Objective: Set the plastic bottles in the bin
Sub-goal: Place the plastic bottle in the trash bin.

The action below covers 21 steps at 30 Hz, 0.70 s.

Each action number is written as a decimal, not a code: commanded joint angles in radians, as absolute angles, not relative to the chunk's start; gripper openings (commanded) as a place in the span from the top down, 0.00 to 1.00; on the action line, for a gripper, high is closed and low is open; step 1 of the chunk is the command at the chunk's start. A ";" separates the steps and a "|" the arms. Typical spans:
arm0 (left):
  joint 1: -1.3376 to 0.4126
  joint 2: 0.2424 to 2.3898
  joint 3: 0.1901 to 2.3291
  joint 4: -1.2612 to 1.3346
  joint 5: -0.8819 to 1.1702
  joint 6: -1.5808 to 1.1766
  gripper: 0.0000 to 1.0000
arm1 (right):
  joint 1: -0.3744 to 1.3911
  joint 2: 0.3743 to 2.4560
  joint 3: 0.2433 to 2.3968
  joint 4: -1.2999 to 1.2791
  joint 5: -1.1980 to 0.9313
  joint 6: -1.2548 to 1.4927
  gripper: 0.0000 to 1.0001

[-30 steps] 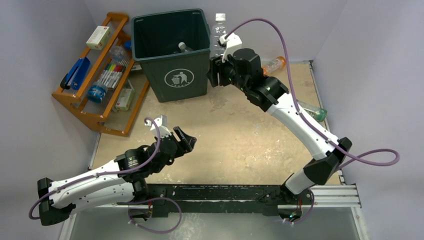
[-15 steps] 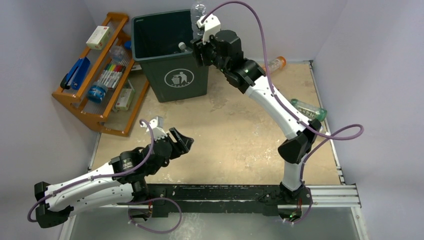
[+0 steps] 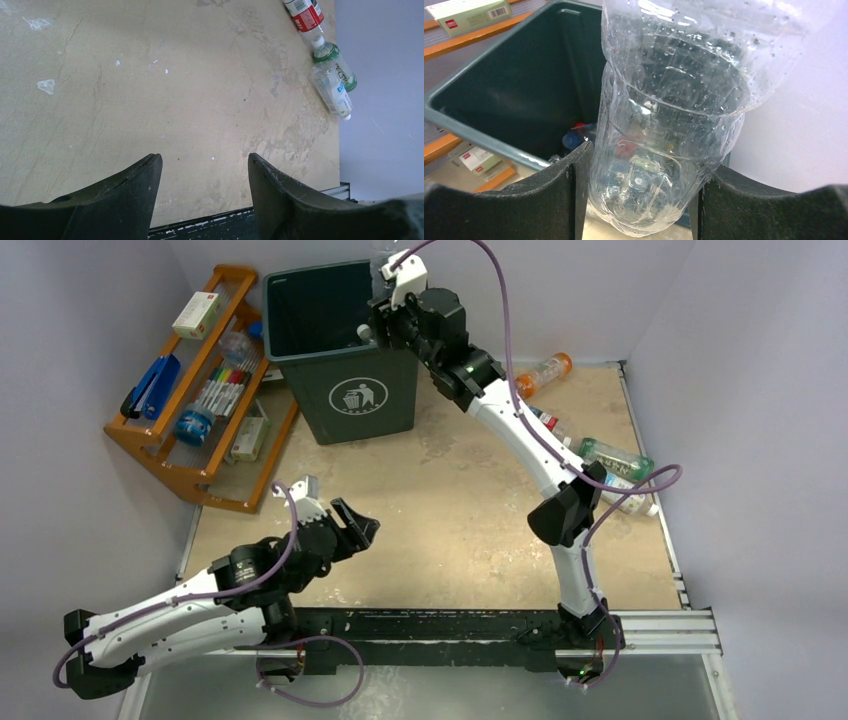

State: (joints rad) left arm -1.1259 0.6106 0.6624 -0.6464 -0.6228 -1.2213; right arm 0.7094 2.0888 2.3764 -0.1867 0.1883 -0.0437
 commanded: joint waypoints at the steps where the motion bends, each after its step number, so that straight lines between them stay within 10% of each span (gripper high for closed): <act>1: -1.123 0.589 0.719 -0.683 -0.656 -1.237 0.37 | 0.683 2.104 2.439 -0.065 0.143 -0.023 0.48; 21: -1.123 0.591 0.742 -0.692 -0.677 -1.218 0.36 | 0.642 2.224 2.565 -0.020 0.000 0.071 0.09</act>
State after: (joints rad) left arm -1.1259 0.5915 0.7013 -0.7055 -0.6456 -1.2198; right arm 0.6468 2.2517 2.5130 -0.0975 0.0292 0.0494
